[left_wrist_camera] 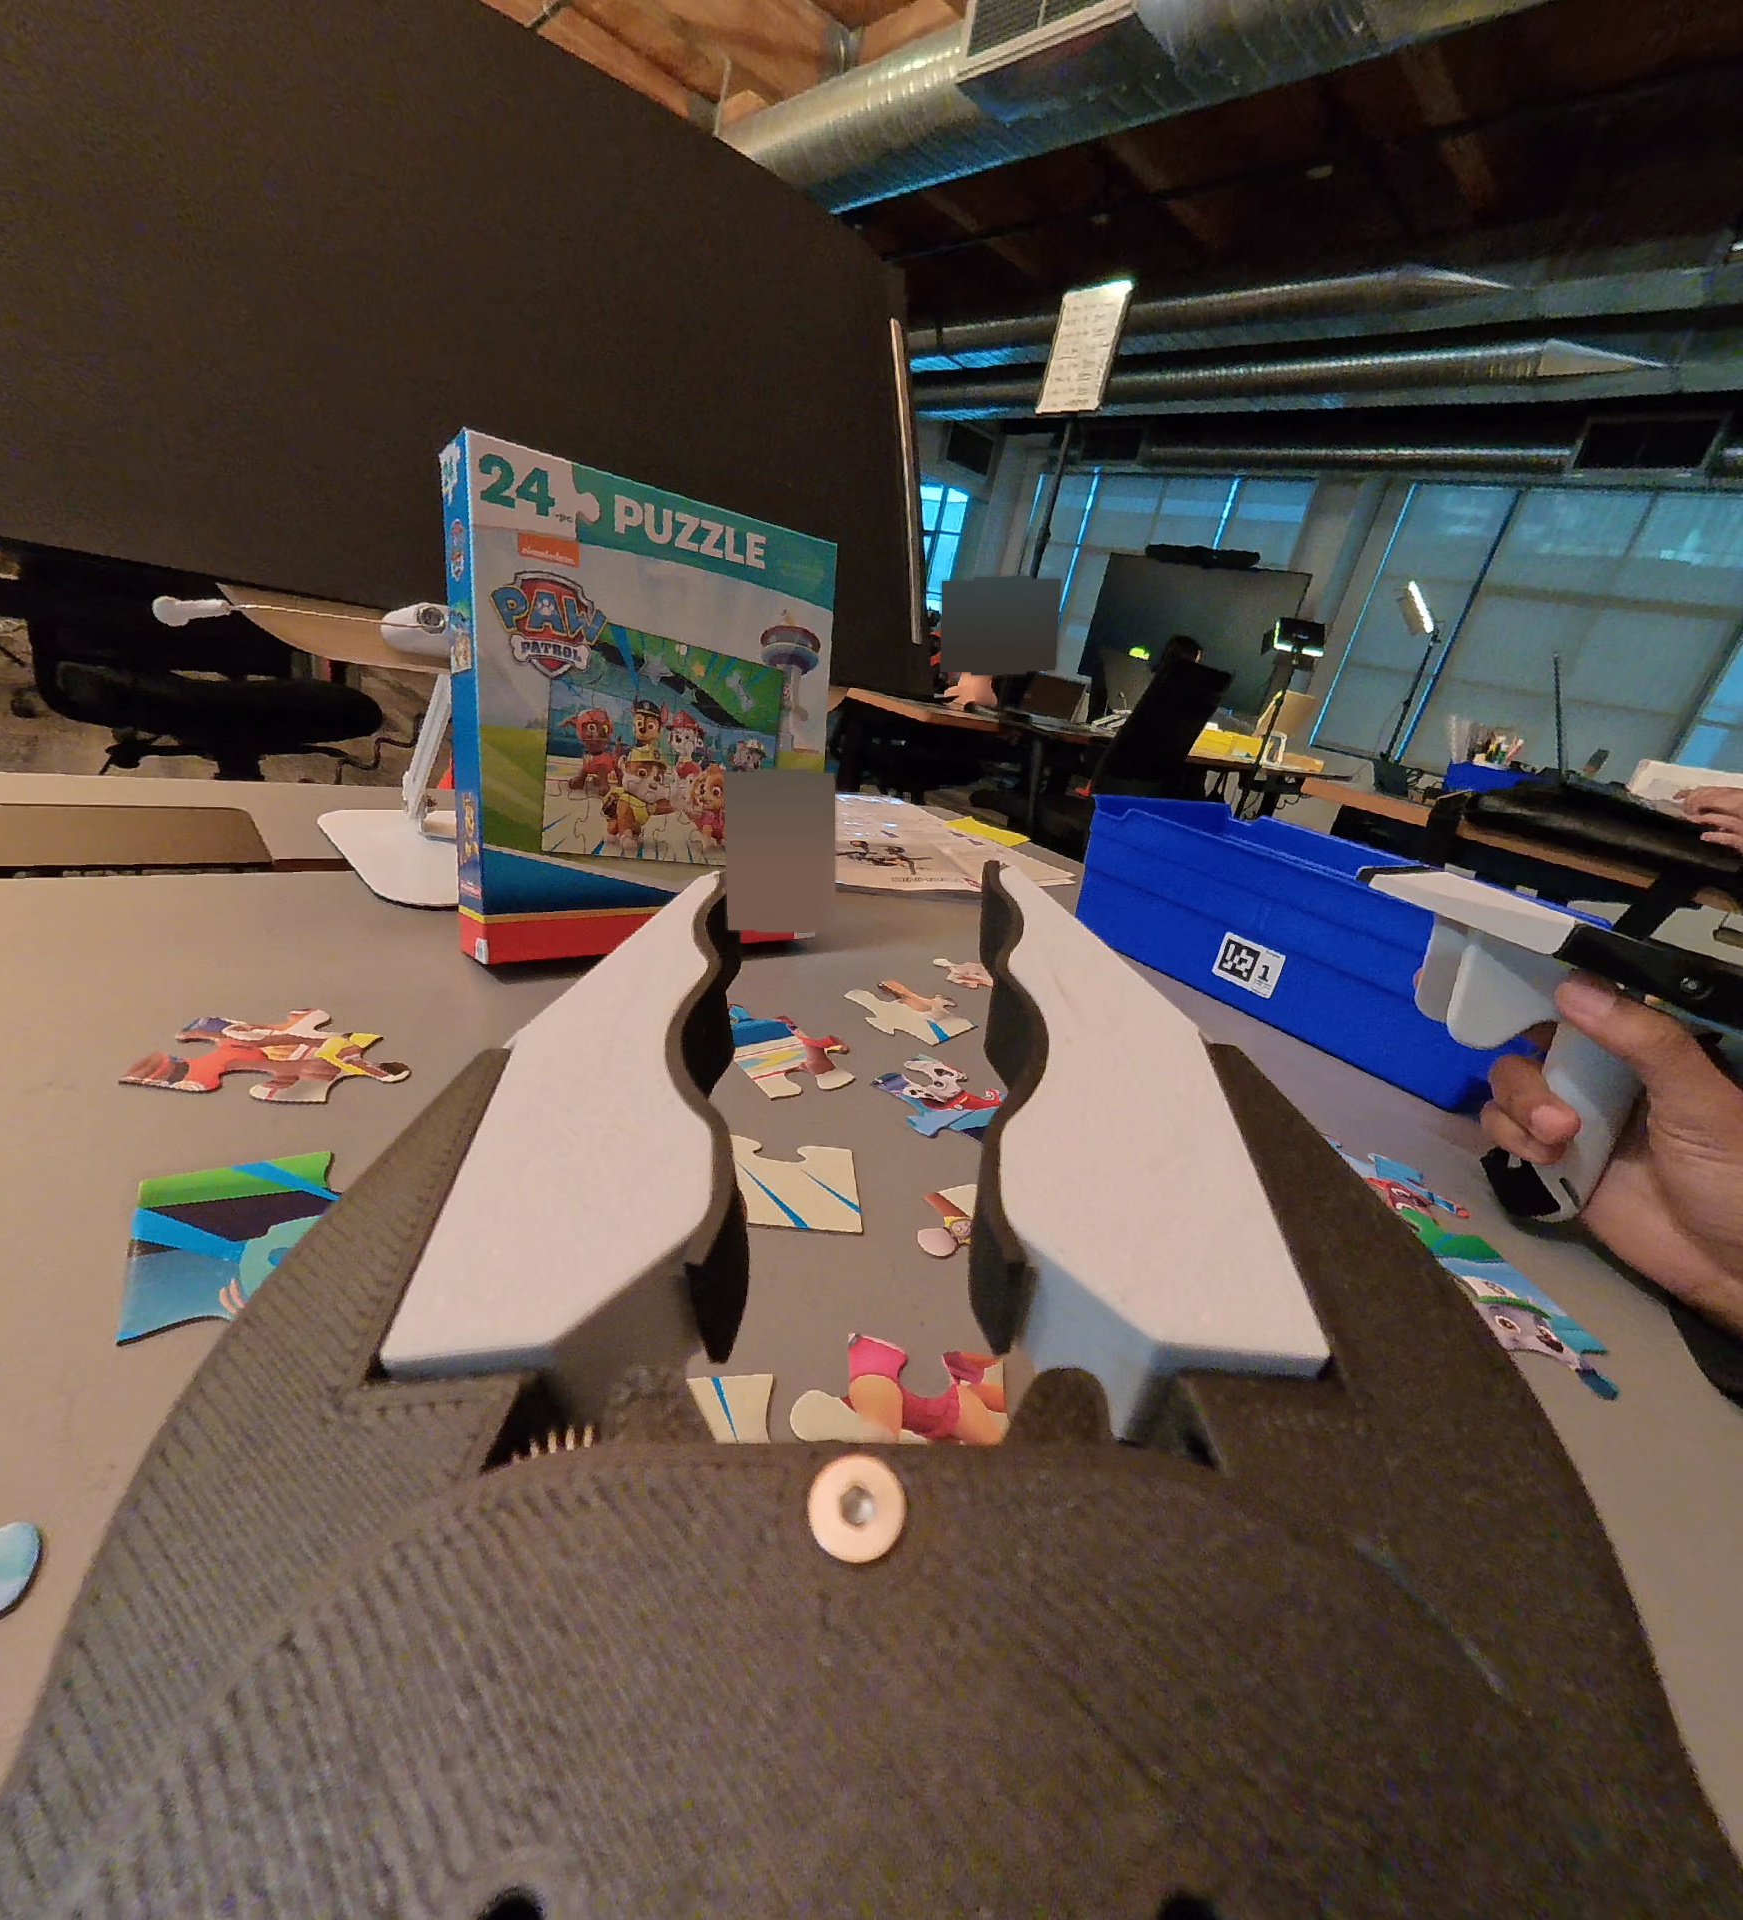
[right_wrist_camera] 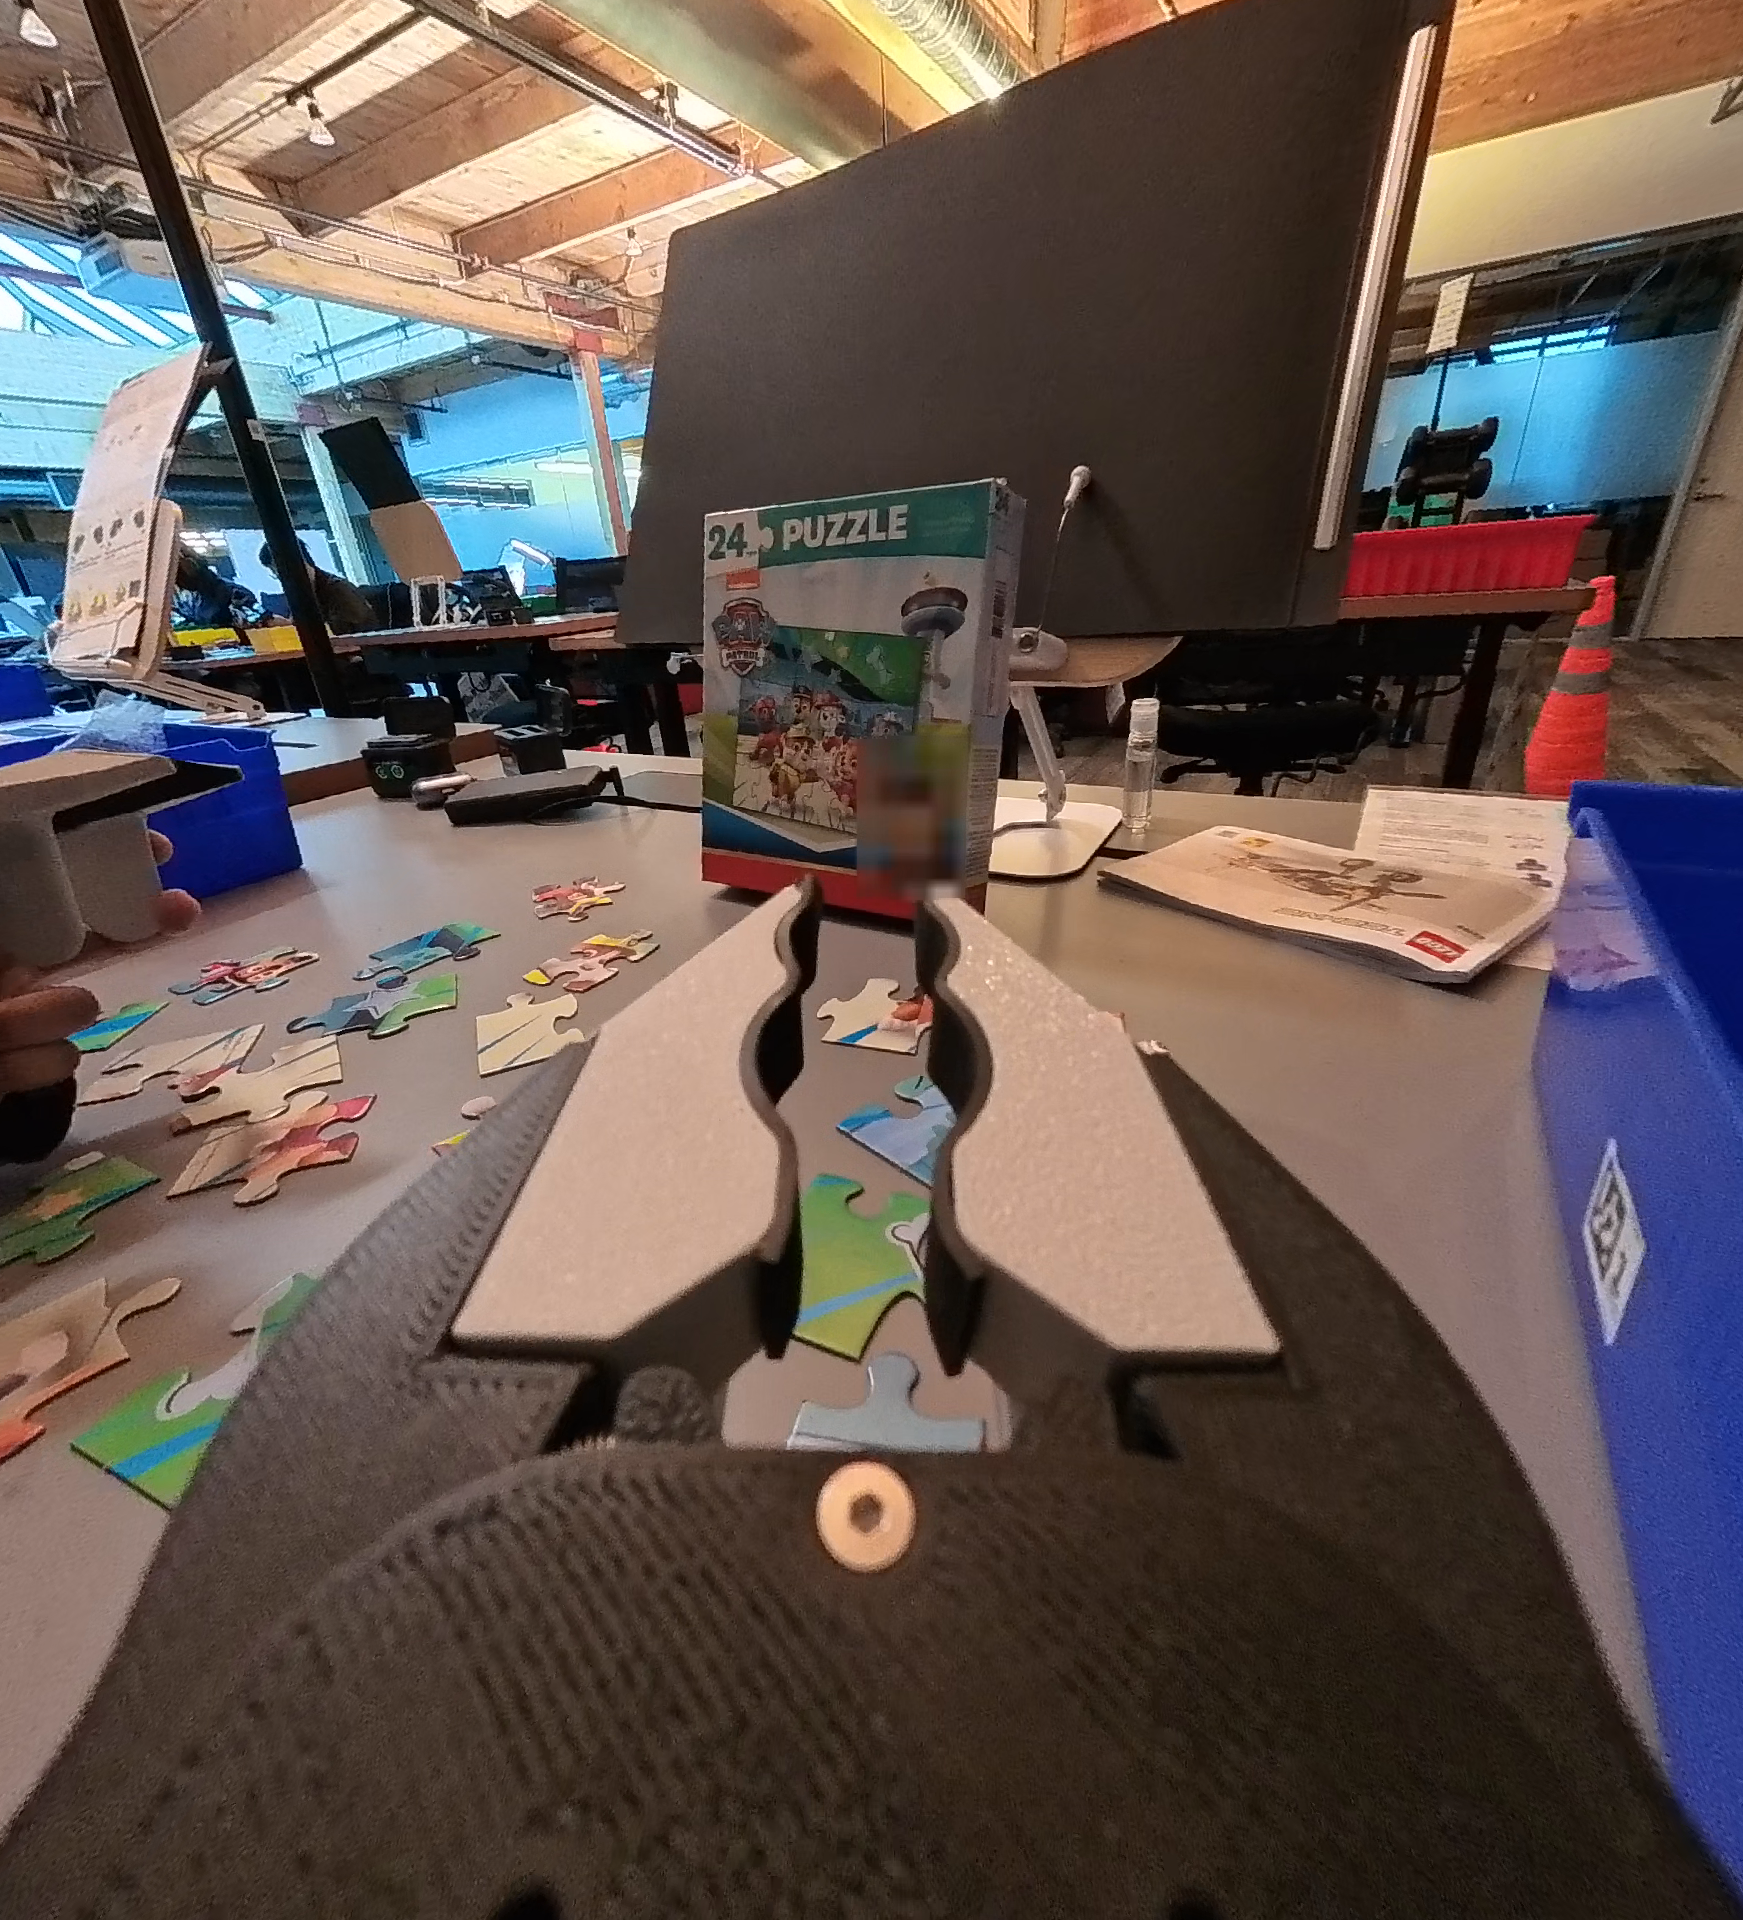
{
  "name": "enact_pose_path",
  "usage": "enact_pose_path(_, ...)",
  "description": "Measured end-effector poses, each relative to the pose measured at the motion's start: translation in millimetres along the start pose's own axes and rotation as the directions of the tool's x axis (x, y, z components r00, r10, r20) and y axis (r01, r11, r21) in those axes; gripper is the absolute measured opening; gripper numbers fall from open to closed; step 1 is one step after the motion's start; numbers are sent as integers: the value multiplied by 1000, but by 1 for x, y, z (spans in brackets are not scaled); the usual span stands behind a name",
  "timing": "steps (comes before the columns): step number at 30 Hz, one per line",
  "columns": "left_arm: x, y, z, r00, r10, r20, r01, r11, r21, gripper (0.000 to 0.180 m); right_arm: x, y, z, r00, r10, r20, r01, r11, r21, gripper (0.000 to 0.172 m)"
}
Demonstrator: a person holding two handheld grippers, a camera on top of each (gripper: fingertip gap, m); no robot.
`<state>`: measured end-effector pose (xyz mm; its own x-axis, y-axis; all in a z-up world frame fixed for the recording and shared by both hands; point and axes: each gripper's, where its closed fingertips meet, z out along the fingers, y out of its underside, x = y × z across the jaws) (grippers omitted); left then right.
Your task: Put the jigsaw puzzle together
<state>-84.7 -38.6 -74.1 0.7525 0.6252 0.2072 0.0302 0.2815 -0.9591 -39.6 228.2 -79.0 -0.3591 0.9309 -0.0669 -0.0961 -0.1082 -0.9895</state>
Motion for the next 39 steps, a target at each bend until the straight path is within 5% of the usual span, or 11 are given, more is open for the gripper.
enact_pose_path(39, 1, 2, 1, 999, -44, -17, 44, 999, -10, 43, -3, 17, 8, 999, -43, -7, 42, 995, -94, 26)
